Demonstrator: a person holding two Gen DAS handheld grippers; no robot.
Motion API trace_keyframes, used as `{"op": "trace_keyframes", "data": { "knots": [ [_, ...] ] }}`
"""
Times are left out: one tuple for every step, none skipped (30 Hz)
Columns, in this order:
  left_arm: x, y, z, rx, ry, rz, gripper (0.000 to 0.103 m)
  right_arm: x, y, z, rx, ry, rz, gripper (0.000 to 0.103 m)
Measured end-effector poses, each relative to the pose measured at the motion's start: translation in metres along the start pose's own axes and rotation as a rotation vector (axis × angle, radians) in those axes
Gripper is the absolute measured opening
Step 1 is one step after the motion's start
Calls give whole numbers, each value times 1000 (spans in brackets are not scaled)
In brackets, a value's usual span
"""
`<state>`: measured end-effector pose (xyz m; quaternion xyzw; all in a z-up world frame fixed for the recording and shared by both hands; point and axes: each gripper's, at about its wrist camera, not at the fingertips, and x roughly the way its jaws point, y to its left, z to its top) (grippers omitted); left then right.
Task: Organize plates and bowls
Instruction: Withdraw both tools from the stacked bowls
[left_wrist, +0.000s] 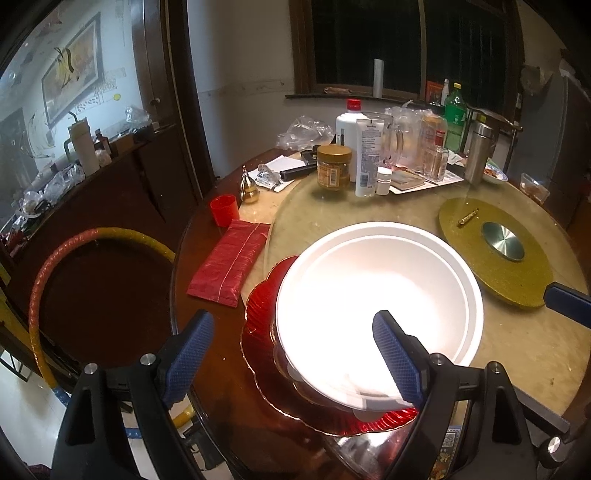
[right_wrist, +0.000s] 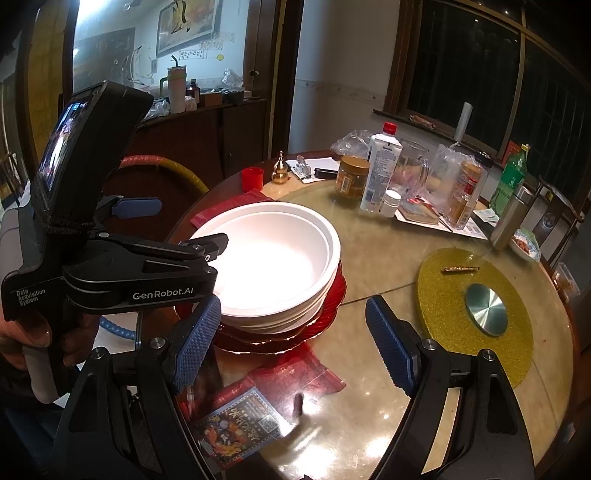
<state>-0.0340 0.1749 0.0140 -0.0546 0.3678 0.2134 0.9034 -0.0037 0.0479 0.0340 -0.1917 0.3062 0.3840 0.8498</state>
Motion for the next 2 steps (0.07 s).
{"op": "trace_keyframes", "data": {
  "knots": [
    [0,0,0,-2,0,-1,88,0,0,0,-1,-1,0,82],
    [0,1,1,-5,1,1,88,0,0,0,0,-1,0,82]
  ]
}}
